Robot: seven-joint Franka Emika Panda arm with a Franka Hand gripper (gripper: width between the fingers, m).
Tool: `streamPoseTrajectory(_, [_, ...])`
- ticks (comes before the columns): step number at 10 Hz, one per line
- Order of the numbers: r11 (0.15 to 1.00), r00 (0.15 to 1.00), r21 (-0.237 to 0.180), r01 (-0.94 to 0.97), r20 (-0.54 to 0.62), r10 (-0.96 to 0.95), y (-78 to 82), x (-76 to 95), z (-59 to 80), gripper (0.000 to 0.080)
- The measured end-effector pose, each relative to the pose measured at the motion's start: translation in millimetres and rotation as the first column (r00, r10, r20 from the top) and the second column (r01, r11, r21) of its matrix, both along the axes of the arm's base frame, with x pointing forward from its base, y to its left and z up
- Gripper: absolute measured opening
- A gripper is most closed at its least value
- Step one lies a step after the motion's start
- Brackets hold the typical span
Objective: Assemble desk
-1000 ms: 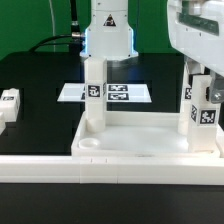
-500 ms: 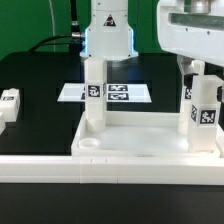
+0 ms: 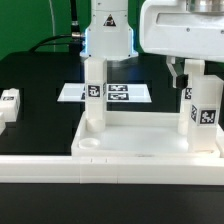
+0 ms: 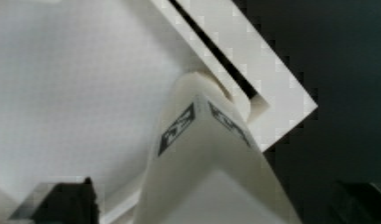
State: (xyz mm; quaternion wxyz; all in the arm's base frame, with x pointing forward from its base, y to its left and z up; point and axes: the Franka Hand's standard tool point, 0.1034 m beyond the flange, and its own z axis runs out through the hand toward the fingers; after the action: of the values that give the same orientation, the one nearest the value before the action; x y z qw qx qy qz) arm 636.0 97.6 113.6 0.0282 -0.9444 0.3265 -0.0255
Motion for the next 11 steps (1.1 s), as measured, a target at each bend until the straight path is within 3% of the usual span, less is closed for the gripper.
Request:
streamPoseTrajectory(5, [0.928, 0.930, -0.052, -0.368, 0.010, 0.369, 5.1, 1.1, 0.2, 0.0649])
streamPoseTrajectory(8, [0.828, 0.830, -0.077, -0.555, 0.001, 0.557, 2.0, 1.9, 0.9, 0.0648])
streamPoseTrajectory(10, [0.816, 0.819, -0.078, -0.572, 0.000, 0.574, 1.2, 1.9, 0.6, 0.0417])
streamPoseTrajectory(11, [0.817, 0.819, -0.078, -0.572, 0.000, 0.574, 0.9, 1.9, 0.6, 0.0417])
